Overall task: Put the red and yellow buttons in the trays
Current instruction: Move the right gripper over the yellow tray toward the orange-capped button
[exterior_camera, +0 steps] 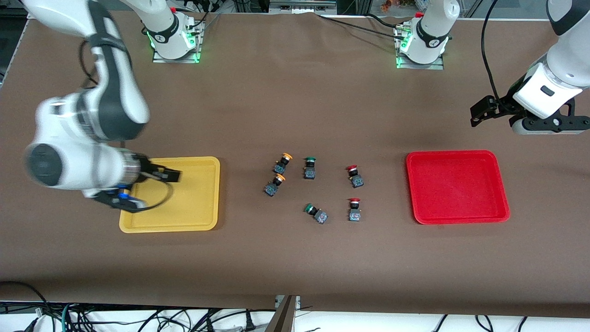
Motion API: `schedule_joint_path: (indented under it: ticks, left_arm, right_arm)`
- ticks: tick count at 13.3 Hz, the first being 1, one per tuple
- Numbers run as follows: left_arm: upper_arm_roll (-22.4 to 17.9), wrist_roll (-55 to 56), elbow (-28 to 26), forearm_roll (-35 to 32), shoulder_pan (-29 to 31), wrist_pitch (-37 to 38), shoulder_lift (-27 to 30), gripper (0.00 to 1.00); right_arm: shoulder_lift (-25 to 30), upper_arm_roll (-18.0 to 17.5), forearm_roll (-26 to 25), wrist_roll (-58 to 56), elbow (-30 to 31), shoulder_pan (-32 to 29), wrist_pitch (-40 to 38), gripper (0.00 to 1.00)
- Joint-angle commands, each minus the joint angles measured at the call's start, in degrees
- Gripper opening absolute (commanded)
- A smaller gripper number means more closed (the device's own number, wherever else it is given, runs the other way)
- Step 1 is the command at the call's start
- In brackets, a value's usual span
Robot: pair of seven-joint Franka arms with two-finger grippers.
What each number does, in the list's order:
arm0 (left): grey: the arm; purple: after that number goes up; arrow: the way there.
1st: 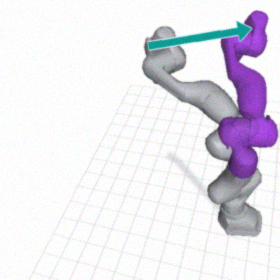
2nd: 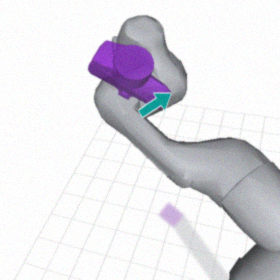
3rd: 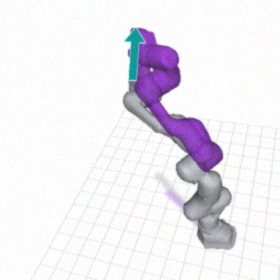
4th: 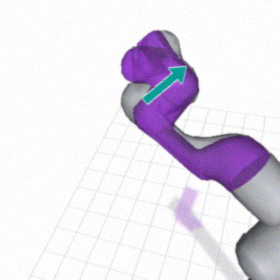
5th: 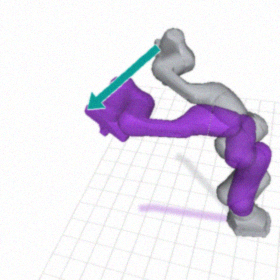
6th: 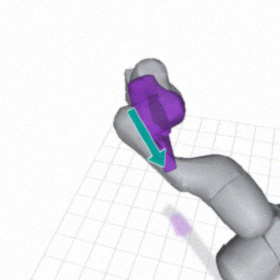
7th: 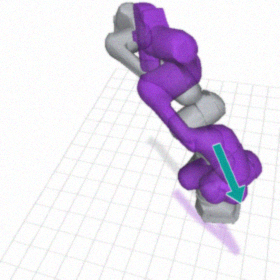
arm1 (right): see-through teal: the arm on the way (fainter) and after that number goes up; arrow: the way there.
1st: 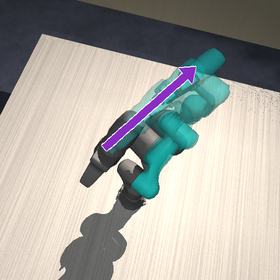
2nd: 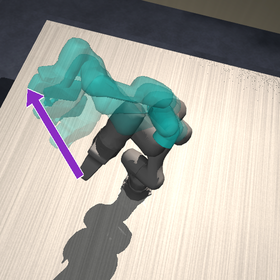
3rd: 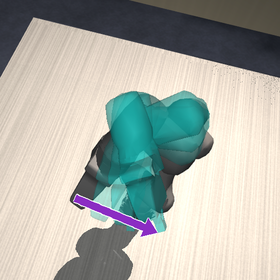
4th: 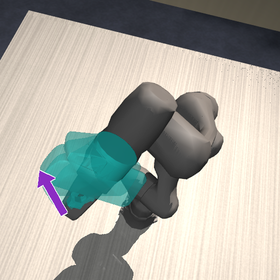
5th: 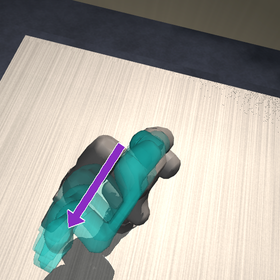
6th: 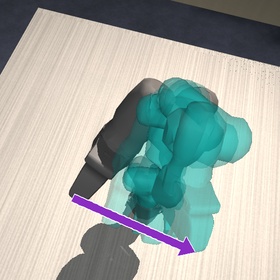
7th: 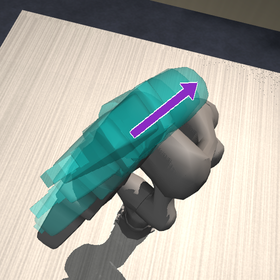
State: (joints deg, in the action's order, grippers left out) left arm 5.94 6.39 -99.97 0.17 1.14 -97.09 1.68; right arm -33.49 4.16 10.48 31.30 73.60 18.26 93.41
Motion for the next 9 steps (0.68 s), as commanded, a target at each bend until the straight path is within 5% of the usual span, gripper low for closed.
schedule_joint_path:
  ticks: [1, 4, 9]
  left_arm:
    - [0.0, -1.2, 1.4, 1.0, 0.1, 1.1, -0.6, 1.0]
    - [0.1, -0.9, 1.5, 1.1, -0.3, 0.2, -1.7, 1.0]
    - [0.2, 1.2, 3.0, 3.3, -4.4, -5.5, -15.1, 1.0]
  right_arm:
    - [-3.1, 0.6, 0.2, 11.0, -0.3, 7.6, 4.4, 1.0]
    - [-7.5, 0.6, 0.0, 22.5, -0.3, 15.3, 10.2, 1.0]
    - [-14.4, 0.6, -0.1, 34.3, -0.3, 23.2, 20.0, 1.0]
